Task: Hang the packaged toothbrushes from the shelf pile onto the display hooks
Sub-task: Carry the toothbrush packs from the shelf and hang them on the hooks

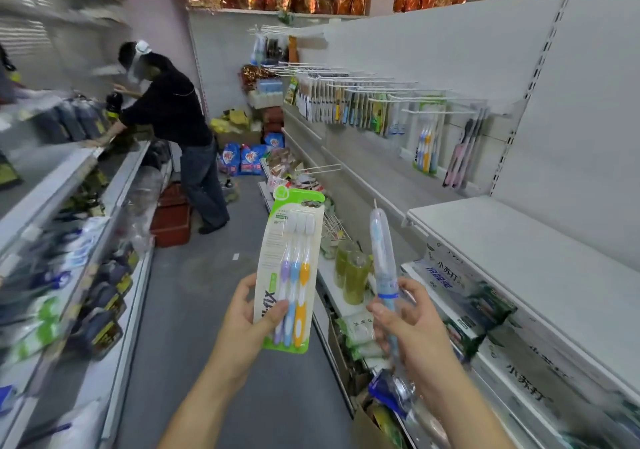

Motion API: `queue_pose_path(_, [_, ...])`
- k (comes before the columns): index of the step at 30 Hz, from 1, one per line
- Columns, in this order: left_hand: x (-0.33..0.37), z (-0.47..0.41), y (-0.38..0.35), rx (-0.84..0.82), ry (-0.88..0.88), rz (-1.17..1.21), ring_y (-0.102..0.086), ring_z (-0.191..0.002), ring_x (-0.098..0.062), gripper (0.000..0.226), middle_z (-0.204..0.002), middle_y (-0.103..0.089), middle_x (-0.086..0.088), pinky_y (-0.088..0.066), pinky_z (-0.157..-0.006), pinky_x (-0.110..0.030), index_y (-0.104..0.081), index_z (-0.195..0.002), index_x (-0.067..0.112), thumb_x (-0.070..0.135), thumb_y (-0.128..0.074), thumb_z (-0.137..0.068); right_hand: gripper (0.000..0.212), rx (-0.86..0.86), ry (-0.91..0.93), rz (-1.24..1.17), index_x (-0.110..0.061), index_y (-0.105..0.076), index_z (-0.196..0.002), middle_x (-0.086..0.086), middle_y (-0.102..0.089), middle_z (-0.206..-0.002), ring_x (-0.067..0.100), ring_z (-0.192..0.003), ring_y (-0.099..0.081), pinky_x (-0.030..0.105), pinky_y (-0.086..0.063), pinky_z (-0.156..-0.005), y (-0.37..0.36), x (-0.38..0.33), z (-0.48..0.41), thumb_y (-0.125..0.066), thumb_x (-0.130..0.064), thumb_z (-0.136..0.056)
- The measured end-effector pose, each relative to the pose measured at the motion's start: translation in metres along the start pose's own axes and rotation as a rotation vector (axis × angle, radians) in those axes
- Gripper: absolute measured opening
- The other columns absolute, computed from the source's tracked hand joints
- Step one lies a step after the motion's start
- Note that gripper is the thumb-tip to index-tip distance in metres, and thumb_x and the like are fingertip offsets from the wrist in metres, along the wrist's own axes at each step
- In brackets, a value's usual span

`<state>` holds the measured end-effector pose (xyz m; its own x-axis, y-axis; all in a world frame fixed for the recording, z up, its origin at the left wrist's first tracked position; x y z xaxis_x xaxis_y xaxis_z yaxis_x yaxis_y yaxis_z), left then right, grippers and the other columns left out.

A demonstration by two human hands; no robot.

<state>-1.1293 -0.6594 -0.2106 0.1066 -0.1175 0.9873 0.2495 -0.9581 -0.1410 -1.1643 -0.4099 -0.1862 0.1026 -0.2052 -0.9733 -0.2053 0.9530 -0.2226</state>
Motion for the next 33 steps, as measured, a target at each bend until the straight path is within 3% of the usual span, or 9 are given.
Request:
queue_pose_path(3, [-0.005, -0.045, -0.016, 0.004, 0.014, -0.024, -0.073, -0.102, -0.029, 0.057, -0.114, -0.075, -0.01, -0.061, -0.079, -0.038, -0.054, -0.128, 0.025, 0.032, -0.085, -0.082, 0.023, 0.02, -0.002, -0.061, -0.026, -0.059, -0.123, 0.013, -0.07, -0.092, 0.018, -0.062, -0.058, 0.035, -0.053, -0.057, 0.016, -0.004, -0.049, -0.057, -0.024, -0.1])
queue_pose_path(5, [-0.007, -0.071, -0.027, 0.009, 0.023, -0.03, -0.072, -0.106, -0.031, 0.071, -0.116, -0.075, -0.009, -0.059, -0.086, -0.046, -0.055, -0.128, 0.026, 0.045, -0.087, -0.068, 0.022, 0.051, -0.014, -0.075, -0.019, -0.064, -0.119, 0.016, -0.07, -0.095, 0.019, -0.068, -0.064, 0.031, -0.053, -0.058, 0.029, -0.006, -0.077, -0.049, -0.022, -0.105])
queue_pose_path(10, [-0.014, -0.122, -0.046, 0.004, 0.031, -0.065, -0.072, -0.098, -0.027, 0.085, -0.112, -0.075, -0.011, -0.058, -0.084, -0.045, -0.056, -0.126, 0.028, 0.057, -0.093, -0.055, 0.028, 0.072, -0.017, -0.041, -0.014, -0.059, -0.126, 0.007, -0.075, -0.107, 0.027, -0.093, -0.075, 0.041, -0.063, -0.076, 0.044, -0.008, -0.122, -0.059, -0.007, -0.099])
queue_pose_path(15, [-0.018, -0.168, -0.049, -0.067, 0.053, -0.081, -0.072, -0.104, -0.035, 0.06, -0.11, -0.076, -0.01, -0.06, -0.081, -0.039, -0.055, -0.125, 0.026, 0.031, -0.089, -0.076, 0.036, 0.088, -0.003, -0.015, -0.014, -0.058, -0.124, 0.007, -0.074, -0.113, 0.03, -0.097, -0.075, 0.055, -0.056, -0.091, 0.048, -0.008, -0.161, -0.067, -0.002, -0.091])
queue_pose_path(18, [-0.019, -0.202, -0.044, -0.108, 0.063, -0.089, -0.073, -0.106, -0.029, 0.073, -0.116, -0.075, -0.009, -0.059, -0.084, -0.038, -0.056, -0.125, 0.032, 0.044, -0.093, -0.062, 0.04, 0.11, 0.021, 0.052, -0.016, -0.058, -0.125, 0.0, -0.076, -0.111, 0.023, -0.098, -0.075, 0.051, -0.055, -0.094, 0.042, -0.012, -0.188, -0.069, -0.001, -0.089])
queue_pose_path(21, [-0.021, -0.241, -0.033, -0.152, 0.059, -0.084, -0.072, -0.109, -0.027, 0.078, -0.12, -0.075, -0.008, -0.058, -0.089, -0.041, -0.053, -0.13, 0.03, 0.038, -0.093, -0.064, 0.05, 0.121, 0.03, 0.086, -0.024, -0.06, -0.129, -0.004, -0.075, -0.115, 0.021, -0.101, -0.074, 0.041, -0.061, -0.084, 0.03, -0.011, -0.22, -0.074, -0.004, -0.085])
queue_pose_path(25, [-0.027, -0.299, -0.013, -0.207, 0.045, -0.102, -0.073, -0.107, -0.024, 0.067, -0.117, -0.076, -0.003, -0.059, -0.09, -0.039, -0.051, -0.132, 0.026, 0.013, -0.086, -0.075, 0.064, 0.154, 0.025, 0.128, -0.03, -0.067, -0.123, -0.002, -0.075, -0.114, 0.027, -0.101, -0.074, 0.055, -0.058, -0.092, 0.002, -0.008, -0.267, -0.091, -0.032, -0.064])
queue_pose_path(29, [-0.028, -0.364, 0.01, -0.282, 0.032, -0.096, -0.074, -0.105, -0.022, 0.067, -0.114, -0.077, -0.003, -0.061, -0.086, -0.032, -0.051, -0.13, 0.022, 0.007, -0.086, -0.075, 0.047, 0.264, 0.044, 0.124, -0.025, -0.066, -0.123, 0.003, -0.076, -0.113, 0.031, -0.096, -0.075, 0.055, -0.058, -0.088, -0.021, -0.008, -0.316, -0.077, -0.002, -0.084])
queue_pose_path(33, [-0.034, -0.422, 0.025, -0.329, 0.031, -0.067, -0.073, -0.105, -0.021, 0.062, -0.114, -0.076, -0.003, -0.06, -0.081, -0.026, -0.049, -0.131, 0.019, 0.003, -0.078, -0.079, 0.047, 0.326, 0.056, 0.113, -0.023, -0.06, -0.128, -0.001, -0.076, -0.111, 0.029, -0.091, -0.076, 0.044, -0.061, -0.07, -0.04, -0.014, -0.35, -0.071, 0.0, -0.089])
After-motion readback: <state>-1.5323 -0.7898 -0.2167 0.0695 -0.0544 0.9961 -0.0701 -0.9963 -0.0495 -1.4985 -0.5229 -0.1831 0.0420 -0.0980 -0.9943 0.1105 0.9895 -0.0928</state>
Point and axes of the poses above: each hand's wrist, its own z-axis away from the middle knuckle, its own y-axis out of the back of the hand, x = y × z, the point moved 5 cm from there along -z, towards the middle knuckle
